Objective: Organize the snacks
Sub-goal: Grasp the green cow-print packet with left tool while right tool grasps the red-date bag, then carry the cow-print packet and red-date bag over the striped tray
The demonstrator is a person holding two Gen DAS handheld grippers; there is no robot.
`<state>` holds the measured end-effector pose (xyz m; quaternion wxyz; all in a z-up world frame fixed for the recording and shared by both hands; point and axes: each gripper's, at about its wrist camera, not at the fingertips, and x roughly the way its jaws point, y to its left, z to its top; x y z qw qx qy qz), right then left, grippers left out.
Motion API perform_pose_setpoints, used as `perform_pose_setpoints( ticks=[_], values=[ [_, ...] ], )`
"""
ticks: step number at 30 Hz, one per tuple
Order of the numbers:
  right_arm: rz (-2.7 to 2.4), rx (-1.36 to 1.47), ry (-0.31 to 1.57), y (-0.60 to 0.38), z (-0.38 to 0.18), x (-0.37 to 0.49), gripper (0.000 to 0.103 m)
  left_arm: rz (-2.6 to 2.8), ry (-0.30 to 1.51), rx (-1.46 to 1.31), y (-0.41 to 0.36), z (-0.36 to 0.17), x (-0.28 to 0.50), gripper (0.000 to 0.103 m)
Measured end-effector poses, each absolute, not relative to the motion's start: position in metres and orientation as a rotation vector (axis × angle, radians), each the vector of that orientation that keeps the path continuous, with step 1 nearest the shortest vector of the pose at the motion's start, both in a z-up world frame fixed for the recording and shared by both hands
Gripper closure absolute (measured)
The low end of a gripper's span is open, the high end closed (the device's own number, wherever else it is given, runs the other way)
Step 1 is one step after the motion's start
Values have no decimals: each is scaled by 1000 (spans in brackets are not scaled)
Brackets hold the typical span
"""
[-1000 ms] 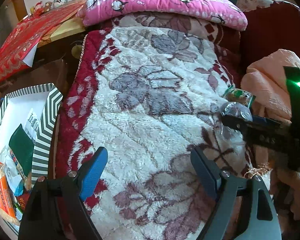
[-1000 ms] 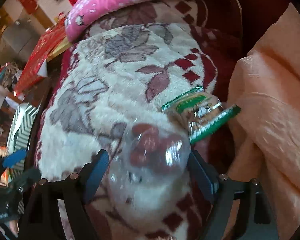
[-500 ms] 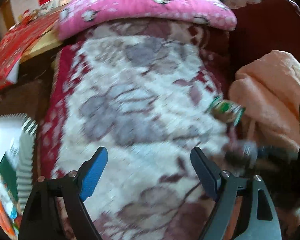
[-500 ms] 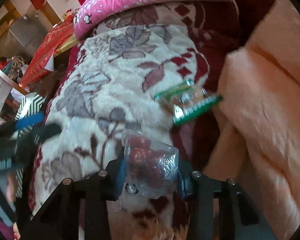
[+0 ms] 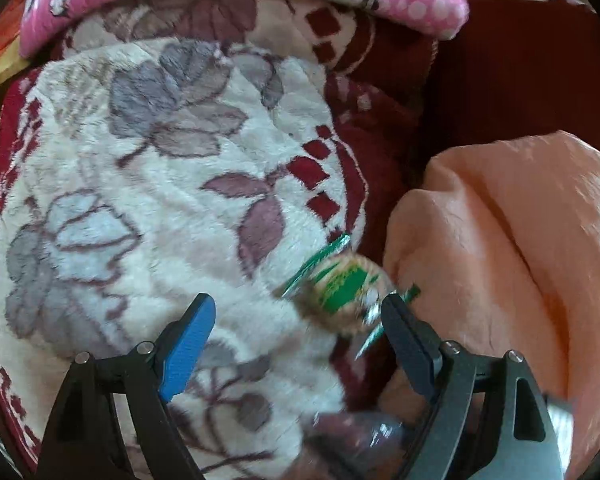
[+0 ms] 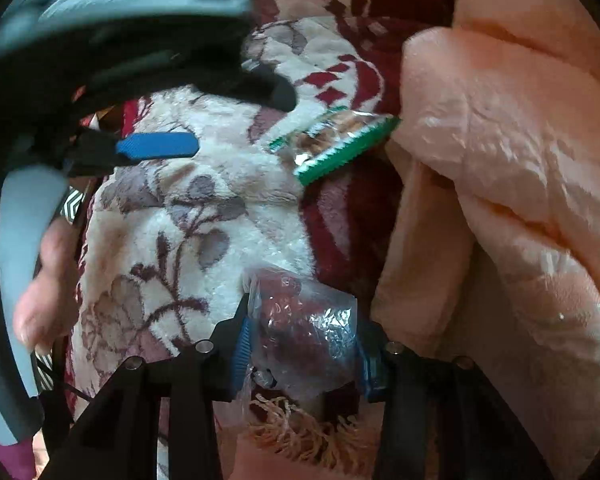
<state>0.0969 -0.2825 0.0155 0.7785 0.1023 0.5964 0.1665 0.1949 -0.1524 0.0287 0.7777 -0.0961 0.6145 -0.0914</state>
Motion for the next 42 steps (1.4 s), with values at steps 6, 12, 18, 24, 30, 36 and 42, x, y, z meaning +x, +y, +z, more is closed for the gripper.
perform_pose_setpoints(
  ticks=[6, 12, 18, 24, 30, 36, 42],
  values=[
    [351, 268, 1291, -295, 13, 95, 57, -124, 1408, -219, -178, 7, 214, 19],
    [337, 305, 1296, -302, 9, 93, 56, -117, 1445, -206, -194, -5, 221, 16],
    [341, 303, 1296, -303, 9, 88, 56, -151, 1419, -112, -206, -10, 216, 32],
    [348, 297, 1299, -298, 12, 92, 58, -222, 1382, -148, -182, -3, 199, 57],
    [370, 273, 1289, -289, 19, 93, 58, -227, 1306, -115, -152, 24, 165, 57],
    [411, 244, 1263, -266, 33, 87, 58, -171, 1246, -59, -99, 45, 128, 56],
    [446, 210, 1241, -233, 41, 78, 58, -100, 1217, -35, -46, 51, 91, 56]
  ],
)
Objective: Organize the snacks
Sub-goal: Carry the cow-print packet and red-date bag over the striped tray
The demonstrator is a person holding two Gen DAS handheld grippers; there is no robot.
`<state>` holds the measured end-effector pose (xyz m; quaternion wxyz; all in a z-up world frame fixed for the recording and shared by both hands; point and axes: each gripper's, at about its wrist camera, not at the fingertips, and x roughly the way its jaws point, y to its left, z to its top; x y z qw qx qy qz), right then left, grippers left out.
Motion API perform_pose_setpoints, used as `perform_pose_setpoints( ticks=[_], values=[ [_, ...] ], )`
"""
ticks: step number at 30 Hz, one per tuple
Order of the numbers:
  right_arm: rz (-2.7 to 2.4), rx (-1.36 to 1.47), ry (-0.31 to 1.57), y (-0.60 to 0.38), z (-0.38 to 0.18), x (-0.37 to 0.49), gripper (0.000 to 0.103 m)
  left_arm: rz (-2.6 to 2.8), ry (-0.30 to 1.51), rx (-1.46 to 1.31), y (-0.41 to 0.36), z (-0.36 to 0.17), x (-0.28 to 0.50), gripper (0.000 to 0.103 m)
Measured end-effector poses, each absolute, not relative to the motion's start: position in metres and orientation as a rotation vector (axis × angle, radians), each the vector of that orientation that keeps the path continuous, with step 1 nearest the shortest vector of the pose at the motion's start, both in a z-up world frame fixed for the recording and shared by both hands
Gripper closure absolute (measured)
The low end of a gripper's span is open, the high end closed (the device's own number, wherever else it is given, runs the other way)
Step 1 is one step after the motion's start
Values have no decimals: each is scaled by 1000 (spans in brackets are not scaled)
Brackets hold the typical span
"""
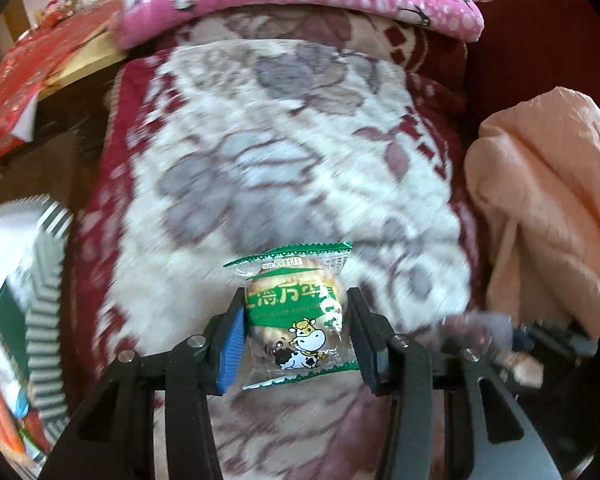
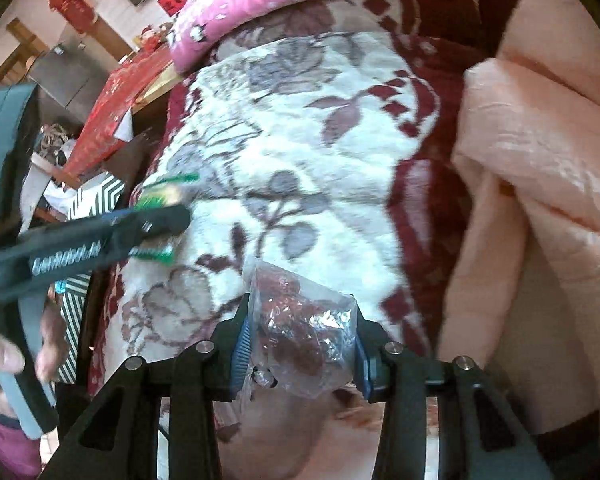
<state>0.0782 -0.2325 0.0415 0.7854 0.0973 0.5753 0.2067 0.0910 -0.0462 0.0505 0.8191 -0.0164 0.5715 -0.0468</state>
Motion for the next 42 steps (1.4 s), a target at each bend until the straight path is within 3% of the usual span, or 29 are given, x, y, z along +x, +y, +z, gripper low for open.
perform_pose_setpoints(
  ticks=[10, 42],
  values=[
    [524, 137, 1206, -188, 63, 66, 58, -12, 1165, -61, 2, 63, 32, 56],
    [828, -117, 1171, 3, 95, 46, 58, 287, 1032, -200, 161, 105, -47, 56]
  ],
)
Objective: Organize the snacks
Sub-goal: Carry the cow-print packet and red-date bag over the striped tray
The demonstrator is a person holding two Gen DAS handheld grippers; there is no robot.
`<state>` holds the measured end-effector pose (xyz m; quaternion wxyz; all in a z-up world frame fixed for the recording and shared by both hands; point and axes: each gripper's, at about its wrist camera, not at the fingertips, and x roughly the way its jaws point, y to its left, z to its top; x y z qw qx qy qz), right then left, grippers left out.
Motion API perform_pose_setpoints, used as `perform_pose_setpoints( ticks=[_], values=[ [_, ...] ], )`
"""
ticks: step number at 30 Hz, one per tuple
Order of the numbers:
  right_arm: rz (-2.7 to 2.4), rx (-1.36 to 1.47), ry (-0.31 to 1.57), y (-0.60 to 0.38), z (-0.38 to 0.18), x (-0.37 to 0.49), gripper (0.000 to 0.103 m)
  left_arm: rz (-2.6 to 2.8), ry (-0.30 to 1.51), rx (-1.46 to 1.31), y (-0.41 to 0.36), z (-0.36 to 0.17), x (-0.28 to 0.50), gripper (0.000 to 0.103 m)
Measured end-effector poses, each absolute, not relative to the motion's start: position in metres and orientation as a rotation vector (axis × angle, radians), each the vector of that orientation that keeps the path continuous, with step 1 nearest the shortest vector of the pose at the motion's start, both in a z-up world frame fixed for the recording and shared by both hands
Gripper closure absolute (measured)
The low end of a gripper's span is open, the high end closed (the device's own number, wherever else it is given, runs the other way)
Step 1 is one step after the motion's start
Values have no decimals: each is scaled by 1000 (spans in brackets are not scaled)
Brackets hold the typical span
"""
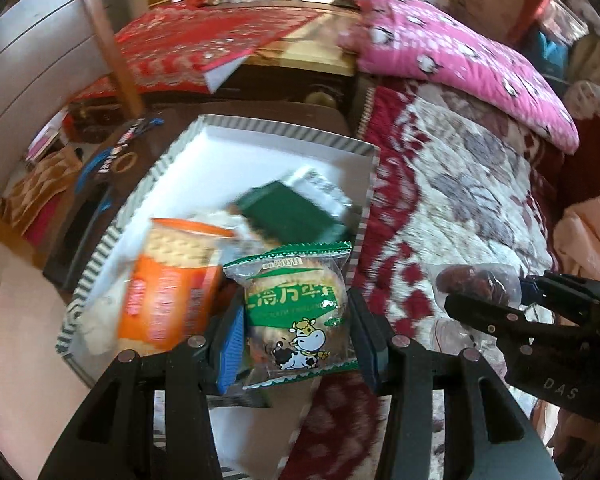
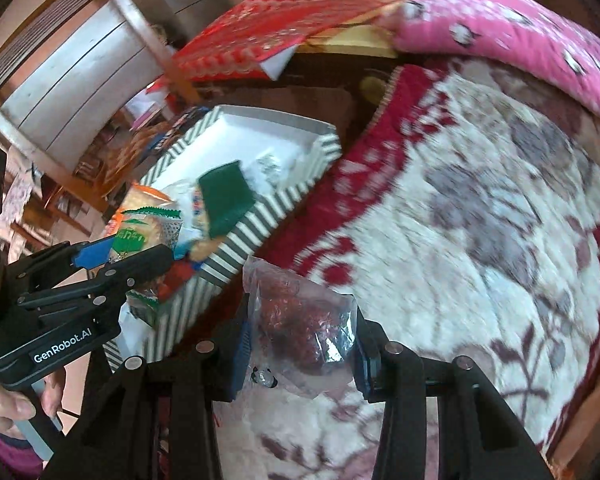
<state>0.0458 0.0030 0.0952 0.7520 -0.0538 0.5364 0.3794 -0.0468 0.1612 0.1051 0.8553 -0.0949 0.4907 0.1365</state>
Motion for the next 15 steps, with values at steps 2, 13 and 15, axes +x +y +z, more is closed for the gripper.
perform_pose_setpoints(
  ticks=[2, 13, 15],
  values=[
    [849, -137, 1164, 16, 98, 44, 58, 306, 1023, -212, 172, 108, -53, 56],
    [929, -231, 1143, 88, 104, 52, 58, 394, 999, -280, 222, 115, -66, 56],
    [936, -249, 1142, 101, 102, 56, 58, 404, 1000, -292, 230, 114, -66, 56]
  ],
)
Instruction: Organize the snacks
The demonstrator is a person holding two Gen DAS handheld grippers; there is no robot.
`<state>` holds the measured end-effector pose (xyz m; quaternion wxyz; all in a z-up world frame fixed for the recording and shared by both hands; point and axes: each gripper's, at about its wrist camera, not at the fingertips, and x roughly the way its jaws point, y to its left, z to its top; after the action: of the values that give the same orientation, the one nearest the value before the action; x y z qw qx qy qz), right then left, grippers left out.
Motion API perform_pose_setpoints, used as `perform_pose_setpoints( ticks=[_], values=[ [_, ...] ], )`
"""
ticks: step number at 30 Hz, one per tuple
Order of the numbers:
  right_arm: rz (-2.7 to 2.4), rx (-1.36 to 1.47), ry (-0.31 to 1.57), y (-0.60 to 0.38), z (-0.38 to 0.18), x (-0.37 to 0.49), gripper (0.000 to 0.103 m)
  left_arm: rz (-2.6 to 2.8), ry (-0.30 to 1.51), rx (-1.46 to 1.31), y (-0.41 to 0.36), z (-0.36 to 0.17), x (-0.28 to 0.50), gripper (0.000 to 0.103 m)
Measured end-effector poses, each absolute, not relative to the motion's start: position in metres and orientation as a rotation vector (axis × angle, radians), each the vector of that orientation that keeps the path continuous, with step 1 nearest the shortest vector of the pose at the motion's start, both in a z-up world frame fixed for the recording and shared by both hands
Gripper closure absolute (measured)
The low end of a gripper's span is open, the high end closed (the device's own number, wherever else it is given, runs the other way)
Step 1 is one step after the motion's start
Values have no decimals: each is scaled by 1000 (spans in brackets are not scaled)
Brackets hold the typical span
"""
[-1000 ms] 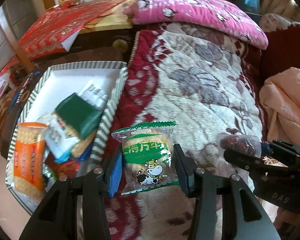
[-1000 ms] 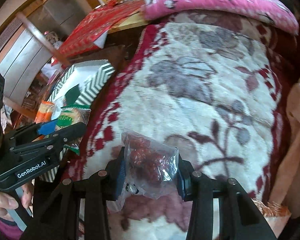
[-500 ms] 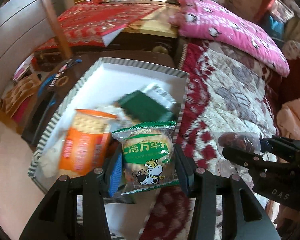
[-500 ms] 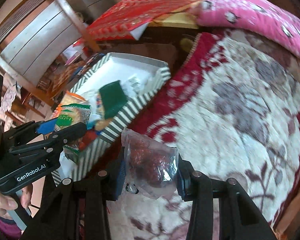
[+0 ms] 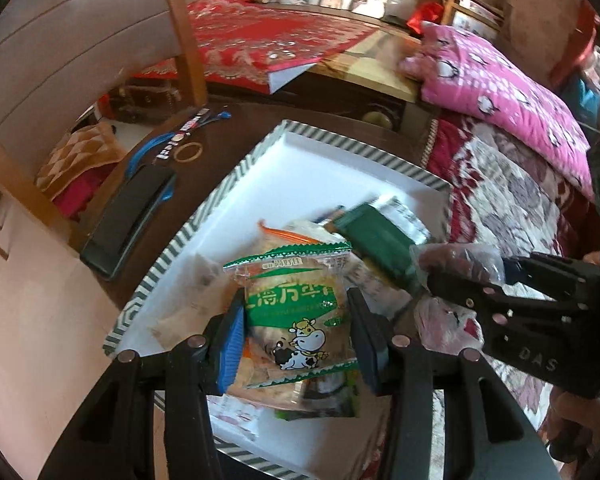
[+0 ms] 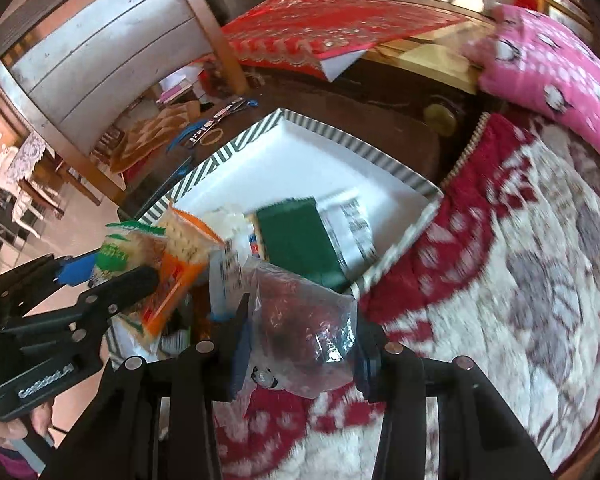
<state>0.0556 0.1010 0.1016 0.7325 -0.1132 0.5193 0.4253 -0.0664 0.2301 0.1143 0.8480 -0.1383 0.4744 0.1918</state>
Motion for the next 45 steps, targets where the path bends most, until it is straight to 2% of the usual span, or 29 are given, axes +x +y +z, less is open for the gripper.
perform_pose_setpoints(
  ticks=[15, 20, 22, 28, 33, 36, 45],
  values=[
    [937, -305, 1144, 165, 76, 75, 56, 456, 1015, -335, 261, 98, -57, 56],
    [922, -279, 1132, 154, 81, 74, 43, 473, 1018, -323, 259, 96, -56, 53],
    [925, -266, 1130, 148, 85, 73, 38, 476, 1019, -324, 259, 95, -56, 41],
    [920, -271, 1102, 132, 99, 62, 33, 511, 976, -280, 254, 105, -63, 24],
    [909, -241, 1059, 109, 113, 48, 29, 522, 933, -251, 245, 113, -76, 21],
    [898, -230, 1033, 96, 119, 37, 25, 529, 912, -227, 238, 117, -82, 13],
    [875, -227, 1016, 64, 122, 15, 23, 503, 910, -208, 219, 121, -94, 11]
  ],
)
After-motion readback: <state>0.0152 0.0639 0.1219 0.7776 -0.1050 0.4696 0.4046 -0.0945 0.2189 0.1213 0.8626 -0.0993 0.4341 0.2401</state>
